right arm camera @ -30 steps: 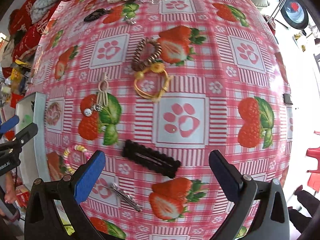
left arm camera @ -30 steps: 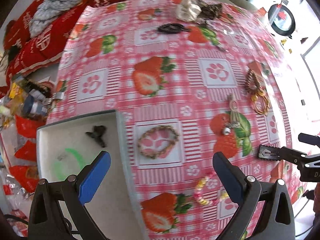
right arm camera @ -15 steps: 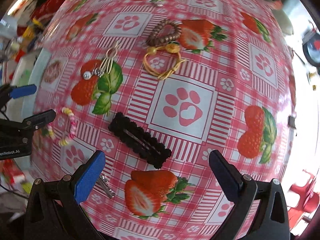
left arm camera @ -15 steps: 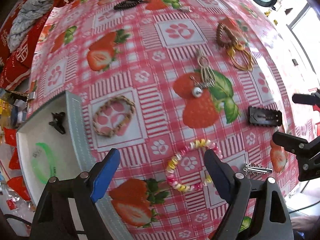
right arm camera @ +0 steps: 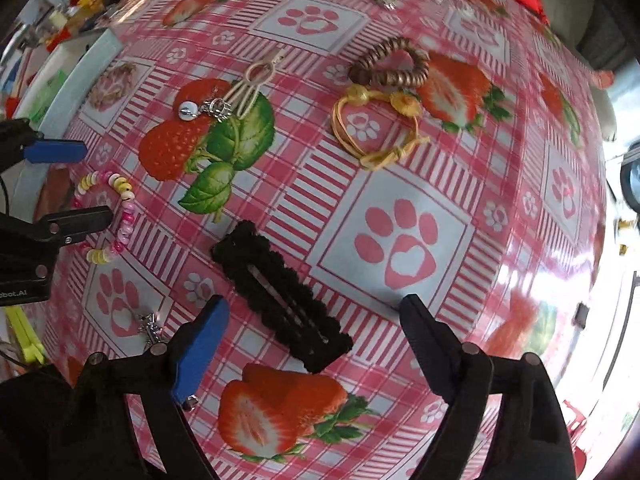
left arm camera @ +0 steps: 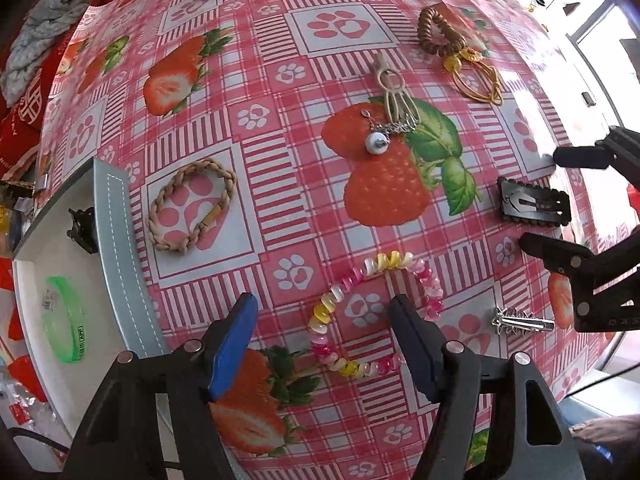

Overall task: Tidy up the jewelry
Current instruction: 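Grasp the beaded bracelet with the left gripper while the right gripper grasps the black hair clip, then carry the beaded bracelet and black hair clip into the white tray and release both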

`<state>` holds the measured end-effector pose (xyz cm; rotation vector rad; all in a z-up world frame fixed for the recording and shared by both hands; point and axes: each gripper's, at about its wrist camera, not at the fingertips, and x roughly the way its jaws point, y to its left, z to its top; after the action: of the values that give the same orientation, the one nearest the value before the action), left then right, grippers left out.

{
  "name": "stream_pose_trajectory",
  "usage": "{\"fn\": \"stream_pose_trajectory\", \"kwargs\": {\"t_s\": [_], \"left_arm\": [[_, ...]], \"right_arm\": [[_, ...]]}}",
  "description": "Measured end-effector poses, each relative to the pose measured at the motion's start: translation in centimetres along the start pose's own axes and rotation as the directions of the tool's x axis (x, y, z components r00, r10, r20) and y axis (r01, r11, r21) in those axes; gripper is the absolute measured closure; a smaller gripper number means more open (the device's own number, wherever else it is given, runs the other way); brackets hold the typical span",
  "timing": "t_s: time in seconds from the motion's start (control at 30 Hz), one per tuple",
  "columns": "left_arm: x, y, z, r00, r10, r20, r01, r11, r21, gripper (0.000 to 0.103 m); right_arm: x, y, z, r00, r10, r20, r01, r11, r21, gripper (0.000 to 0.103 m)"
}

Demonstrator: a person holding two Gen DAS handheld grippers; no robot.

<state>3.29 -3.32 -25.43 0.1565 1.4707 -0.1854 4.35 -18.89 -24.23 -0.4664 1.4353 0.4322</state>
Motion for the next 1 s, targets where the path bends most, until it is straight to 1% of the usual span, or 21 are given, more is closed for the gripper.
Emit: {"fn": "stream_pose_trajectory", "kwargs": {"t_s": [0.13, 0.2, 0.23, 0.27, 0.3, 0.33, 0.37, 0.4, 0.43, 0.47, 0.57, 0.67, 0.77, 0.83, 0.9, 1.0], "left_arm": [[0.1, -0.7, -0.7, 1.0, -0.009, -0.001, 0.009, 1.0, 0.014, 0.028], [0.1, -1.3, -0.7, 1.0, -0.01, 0.003, 0.01, 1.0, 0.021, 0.032], [-0.3, -1.7, -0.8, 1.0, -0.014, 0.013, 0.014, 0.999, 0.029, 0.041], [-0.5, -1.9, -0.8, 1.0, -0.016, 0.02, 0.016, 0.999, 0.037, 0.053], [-0.6, -2.2, -0.8, 1.0, -0.019, 0.023, 0.018, 0.999, 0.042, 0.059], [-0.8, -2.4, -0.7, 0.999, -0.024, 0.024, 0.023, 0.999, 0.043, 0.07], [-0.9, -2.4, -0.7, 0.999, -0.031, 0.024, 0.03, 0.999, 0.04, 0.083], [-1.0, -2.4, -0.5, 0.999, -0.04, 0.022, 0.039, 0.999, 0.035, 0.087], [-0.9, -2.2, -0.4, 0.998, -0.054, 0.02, 0.054, 0.998, 0.021, 0.087], [-0.9, -2.0, -0.3, 0.998, -0.068, 0.014, 0.068, 0.998, 0.007, 0.087], [-1.4, -1.3, -0.1, 0.994, -0.107, 0.011, 0.107, 0.993, -0.05, 0.087], [-1.9, -0.2, -0.5, 0.992, -0.126, 0.028, 0.128, 0.988, -0.081, 0.087], [-2.7, -0.1, -0.8, 0.989, -0.141, 0.047, 0.145, 0.985, -0.097, 0.087], [-3.2, 0.2, -0.7, 0.987, -0.149, 0.061, 0.155, 0.982, -0.107, 0.087], [-3.7, 0.6, -0.7, 0.985, -0.155, 0.074, 0.163, 0.98, -0.113, 0.087], [-4.8, 1.1, -0.6, 0.982, -0.163, 0.101, 0.175, 0.977, -0.124, 0.087]], "right_arm": [[0.0, 0.2, 0.0, 1.0, 0.002, -0.002, -0.002, 1.0, -0.019, 0.017], [-0.1, 0.8, -0.3, 1.0, 0.003, -0.001, -0.003, 1.0, -0.026, 0.021], [-0.2, 0.9, -0.3, 1.0, 0.004, -0.002, -0.004, 1.0, -0.028, 0.022], [-0.5, 1.3, -0.4, 1.0, 0.004, -0.002, -0.004, 0.999, -0.032, 0.027], [-0.6, 1.8, -0.4, 1.0, 0.005, -0.001, -0.005, 0.999, -0.04, 0.033], [-0.8, 2.3, -0.5, 1.0, 0.009, 0.0, -0.009, 0.999, -0.05, 0.037], [-1.3, 2.4, -0.4, 1.0, 0.011, 0.0, -0.011, 0.998, -0.054, 0.045], [-1.4, 2.8, -0.4, 1.0, 0.011, 0.002, -0.011, 0.998, -0.059, 0.049], [-1.6, 3.1, -0.4, 1.0, 0.011, 0.002, -0.011, 0.998, -0.06, 0.061], [-1.6, 3.5, -0.3, 1.0, 0.009, 0.002, -0.009, 0.998, -0.057, 0.064], [-1.7, 4.0, 0.0, 1.0, 0.001, 0.0, -0.001, 1.0, -0.022, 0.064], [-2.0, 3.4, 0.3, 1.0, 0.028, -0.001, -0.028, 0.999, 0.046, 0.064], [-2.5, 2.3, 0.3, 0.997, 0.076, 0.003, -0.076, 0.987, 0.143, 0.064], [-2.9, 1.6, 0.3, 0.994, 0.111, 0.008, -0.11, 0.971, 0.211, 0.064], [-3.1, 1.0, 0.3, 0.991, 0.136, 0.012, -0.135, 0.956, 0.261, 0.064], [-3.1, 0.3, 0.3, 0.987, 0.158, 0.019, -0.156, 0.941, 0.3, 0.064]]}}
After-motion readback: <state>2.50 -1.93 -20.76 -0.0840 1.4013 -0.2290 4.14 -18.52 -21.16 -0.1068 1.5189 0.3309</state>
